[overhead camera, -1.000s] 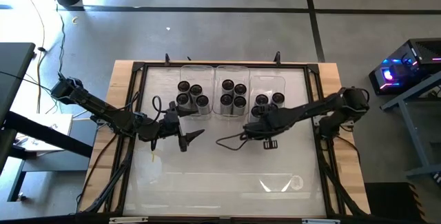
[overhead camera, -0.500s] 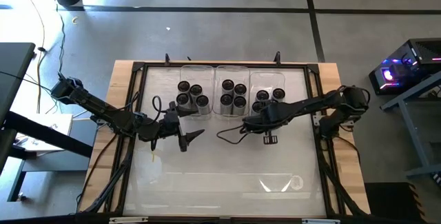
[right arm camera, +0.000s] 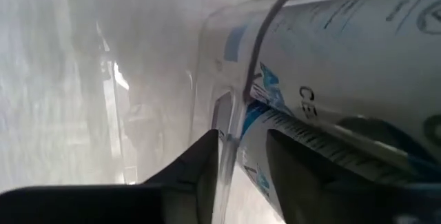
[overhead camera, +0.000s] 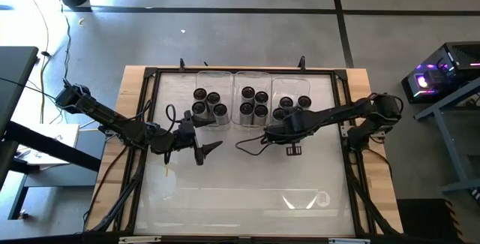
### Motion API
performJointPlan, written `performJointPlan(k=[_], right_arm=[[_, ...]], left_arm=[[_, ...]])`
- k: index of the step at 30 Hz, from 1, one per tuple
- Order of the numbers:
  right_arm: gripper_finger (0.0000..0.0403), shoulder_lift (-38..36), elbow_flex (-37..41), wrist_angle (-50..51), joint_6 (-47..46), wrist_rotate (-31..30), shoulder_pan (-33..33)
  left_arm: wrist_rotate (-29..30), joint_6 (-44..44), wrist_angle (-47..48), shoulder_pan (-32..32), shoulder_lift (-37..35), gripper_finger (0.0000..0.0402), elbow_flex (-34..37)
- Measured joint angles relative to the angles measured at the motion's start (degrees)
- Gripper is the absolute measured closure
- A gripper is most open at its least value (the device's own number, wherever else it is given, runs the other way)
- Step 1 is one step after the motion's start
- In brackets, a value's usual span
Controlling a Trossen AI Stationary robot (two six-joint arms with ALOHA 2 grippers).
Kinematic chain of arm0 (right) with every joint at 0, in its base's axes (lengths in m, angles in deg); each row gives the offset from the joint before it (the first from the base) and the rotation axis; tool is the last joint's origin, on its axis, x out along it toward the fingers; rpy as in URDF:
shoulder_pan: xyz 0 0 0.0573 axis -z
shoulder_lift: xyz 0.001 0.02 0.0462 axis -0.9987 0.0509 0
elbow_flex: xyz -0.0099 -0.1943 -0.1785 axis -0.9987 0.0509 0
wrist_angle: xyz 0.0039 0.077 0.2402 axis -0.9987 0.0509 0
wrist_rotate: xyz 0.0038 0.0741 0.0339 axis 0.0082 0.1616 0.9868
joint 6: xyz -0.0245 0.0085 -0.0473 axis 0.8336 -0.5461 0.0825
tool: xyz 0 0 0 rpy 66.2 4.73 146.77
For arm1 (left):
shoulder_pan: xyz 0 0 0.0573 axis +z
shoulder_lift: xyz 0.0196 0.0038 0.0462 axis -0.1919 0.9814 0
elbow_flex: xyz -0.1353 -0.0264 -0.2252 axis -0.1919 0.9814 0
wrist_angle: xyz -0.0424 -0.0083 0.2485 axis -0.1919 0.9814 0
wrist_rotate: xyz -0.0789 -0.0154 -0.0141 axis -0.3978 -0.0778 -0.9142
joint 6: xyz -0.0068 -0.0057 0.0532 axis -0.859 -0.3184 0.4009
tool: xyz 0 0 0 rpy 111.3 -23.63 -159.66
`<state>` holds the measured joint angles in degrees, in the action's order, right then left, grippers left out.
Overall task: Sort soda cans
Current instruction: Move the transparent bins to the top center of the table
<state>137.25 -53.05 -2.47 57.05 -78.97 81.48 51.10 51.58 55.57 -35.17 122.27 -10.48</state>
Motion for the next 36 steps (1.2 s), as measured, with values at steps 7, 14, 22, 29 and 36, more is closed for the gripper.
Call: performJointPlan(k=[7,14,22,29,36], right_arm=[[0.0266,-0.06,-1.58,3.00,-2.08,0.30,-0.02],[0.0266,-3.11,-2.36,3.27,-5.31,1.21,-2.13],[0.0266,-9.83,-2.34,3.18,-13.40,2.14,-8.29],[0.0331,-13.35,4.32,-8.46,-15.52,4.51,-15.98],[0.0390,-14.06,14.24,-11.87,-19.72,-3.39,-14.06]], left_arm=[[0.00,-0.01,0.00,0.01,0.00,0.0018,0.00],[0.00,-0.03,-0.02,0.01,0.00,0.0018,-0.01],[0.00,-0.03,-0.02,-0.01,0.02,0.0018,0.00],[0.01,-0.86,-0.02,0.00,0.02,0.0018,-0.02],[0.00,-1.06,0.00,0.01,0.02,0.0018,0.00]])
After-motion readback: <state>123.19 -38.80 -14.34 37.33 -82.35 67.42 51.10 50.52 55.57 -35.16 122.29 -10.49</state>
